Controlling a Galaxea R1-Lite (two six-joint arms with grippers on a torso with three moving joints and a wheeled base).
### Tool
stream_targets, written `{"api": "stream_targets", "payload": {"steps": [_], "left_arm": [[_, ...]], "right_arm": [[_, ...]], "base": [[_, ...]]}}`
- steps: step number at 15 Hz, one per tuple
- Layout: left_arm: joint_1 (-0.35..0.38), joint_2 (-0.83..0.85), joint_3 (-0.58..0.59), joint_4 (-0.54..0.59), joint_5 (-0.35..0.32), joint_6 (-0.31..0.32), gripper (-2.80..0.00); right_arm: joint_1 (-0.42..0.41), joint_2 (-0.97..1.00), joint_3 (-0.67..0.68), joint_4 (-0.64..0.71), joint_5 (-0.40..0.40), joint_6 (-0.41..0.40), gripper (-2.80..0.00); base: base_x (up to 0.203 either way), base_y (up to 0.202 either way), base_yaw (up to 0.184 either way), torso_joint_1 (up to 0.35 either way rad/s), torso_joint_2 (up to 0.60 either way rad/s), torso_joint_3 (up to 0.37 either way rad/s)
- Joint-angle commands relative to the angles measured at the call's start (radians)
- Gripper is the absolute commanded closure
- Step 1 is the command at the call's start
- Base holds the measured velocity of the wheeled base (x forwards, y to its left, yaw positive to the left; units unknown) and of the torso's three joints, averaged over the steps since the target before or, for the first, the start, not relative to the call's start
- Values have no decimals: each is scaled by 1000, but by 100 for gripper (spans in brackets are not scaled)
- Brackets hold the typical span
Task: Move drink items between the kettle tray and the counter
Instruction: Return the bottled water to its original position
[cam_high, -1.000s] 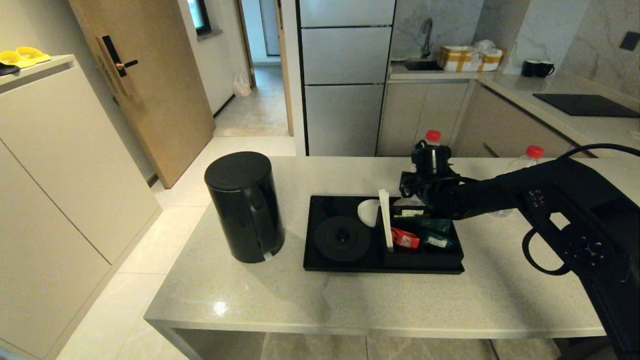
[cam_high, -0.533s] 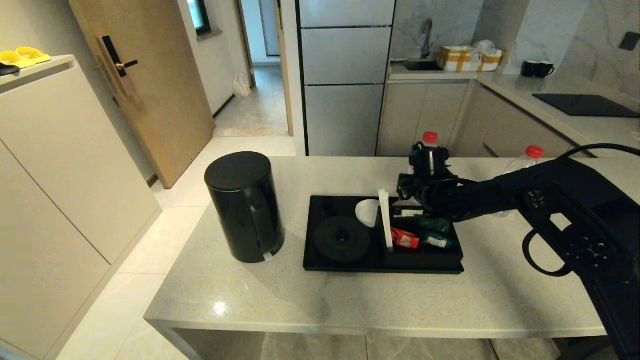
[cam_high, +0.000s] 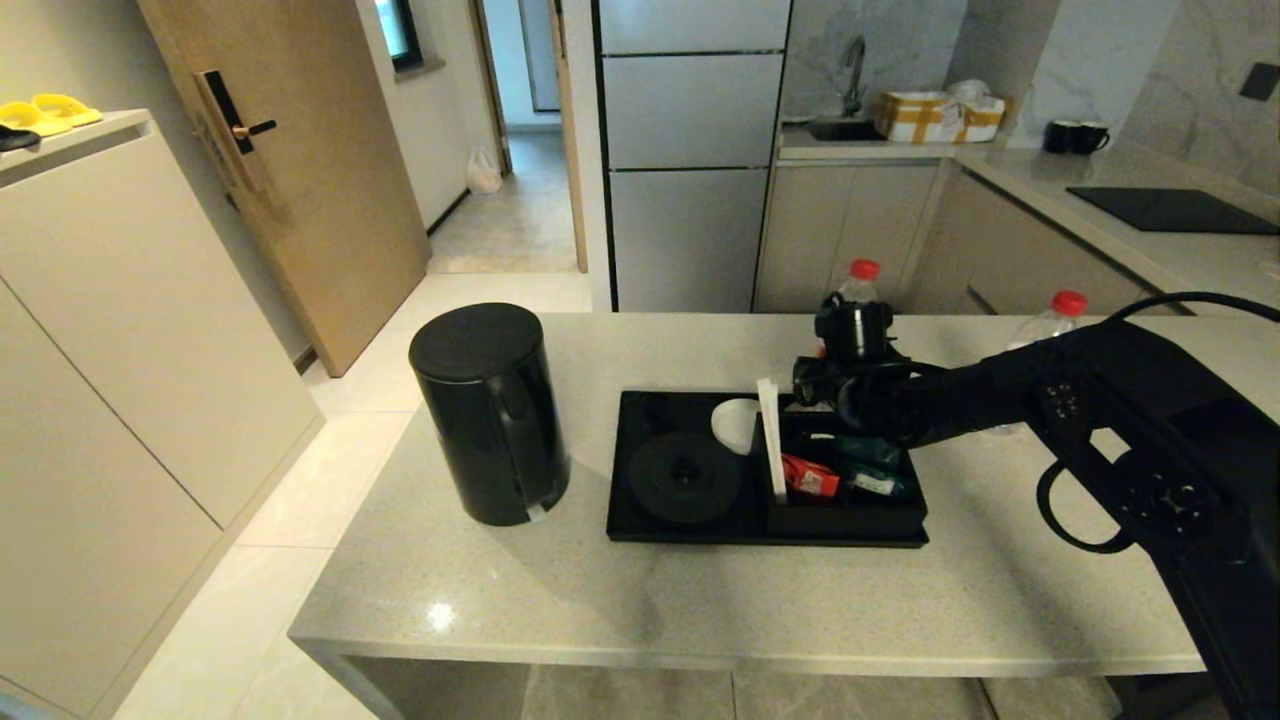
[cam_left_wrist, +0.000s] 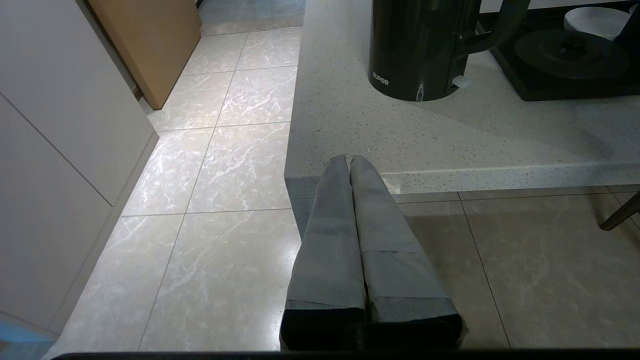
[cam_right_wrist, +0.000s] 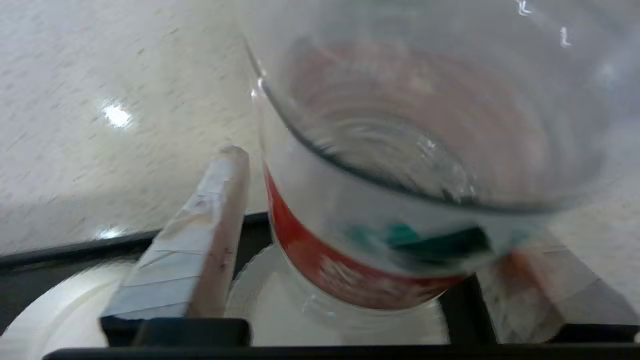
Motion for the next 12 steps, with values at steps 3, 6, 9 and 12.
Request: {"api": "stream_targets", "payload": {"steps": [3,6,9,12], "left_arm": [[0,0,0,-1,0,0,0],[0,0,0,-1,0,0,0],[0,0,0,-1,0,0,0],[0,0,0,-1,0,0,0]], "right_arm": [[-1,-8,-2,-4,-2,3,-280],[-1,-17,0,-4,-2,3,-280],[-1,-43,11,-1,-1,6,-280],[-1,-71,34,0,3,8,-280]], "base": [[0,0,0,0,0,0],[0,0,0,0,0,0],[0,0,0,0,0,0],[0,0,0,0,0,0]]}}
